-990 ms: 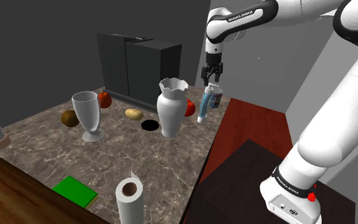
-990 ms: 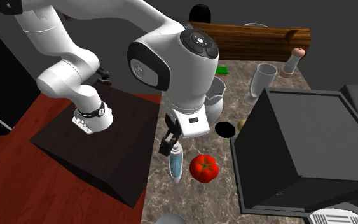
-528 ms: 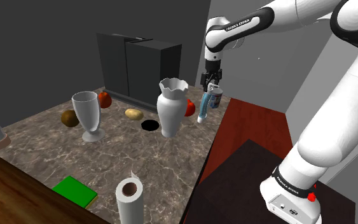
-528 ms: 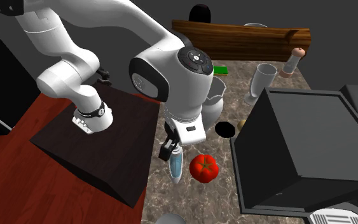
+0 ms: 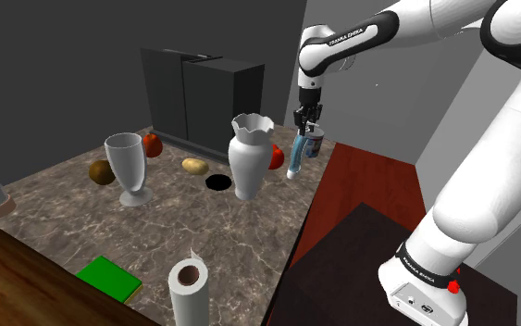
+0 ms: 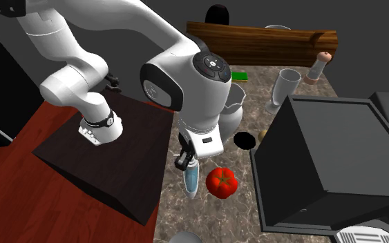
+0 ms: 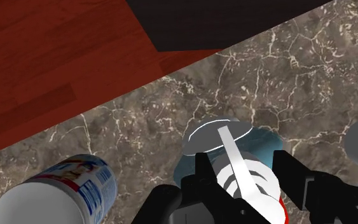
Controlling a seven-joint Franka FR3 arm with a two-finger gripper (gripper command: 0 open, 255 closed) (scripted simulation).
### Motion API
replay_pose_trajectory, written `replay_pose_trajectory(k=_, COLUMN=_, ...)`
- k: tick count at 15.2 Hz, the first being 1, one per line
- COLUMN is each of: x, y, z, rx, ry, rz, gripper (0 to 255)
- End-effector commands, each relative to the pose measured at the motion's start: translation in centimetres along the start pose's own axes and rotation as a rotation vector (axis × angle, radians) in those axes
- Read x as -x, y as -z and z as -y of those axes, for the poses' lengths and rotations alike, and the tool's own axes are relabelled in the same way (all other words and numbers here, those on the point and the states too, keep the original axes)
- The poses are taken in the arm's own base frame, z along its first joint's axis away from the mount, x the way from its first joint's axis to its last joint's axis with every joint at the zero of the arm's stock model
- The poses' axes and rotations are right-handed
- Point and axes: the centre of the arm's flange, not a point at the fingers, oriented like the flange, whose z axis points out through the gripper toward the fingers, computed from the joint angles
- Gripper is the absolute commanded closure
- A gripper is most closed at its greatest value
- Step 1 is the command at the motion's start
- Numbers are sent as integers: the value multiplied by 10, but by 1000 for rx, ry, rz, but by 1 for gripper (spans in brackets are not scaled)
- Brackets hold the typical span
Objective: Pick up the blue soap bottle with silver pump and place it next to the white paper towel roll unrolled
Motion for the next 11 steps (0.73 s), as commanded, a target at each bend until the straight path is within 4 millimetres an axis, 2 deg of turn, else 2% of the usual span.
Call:
replay_pose_trajectory(k=1, x=0, y=0, z=0, rx=0, ry=-1, rz=1, gripper=255)
replay_pose_trajectory(k=8, x=0, y=0, z=0, rx=0, ry=-1, rz=1, gripper=255)
replay_pose_trajectory(k=11, x=2, y=15, z=-1, rx=0, ry=-1, rz=1, gripper=255)
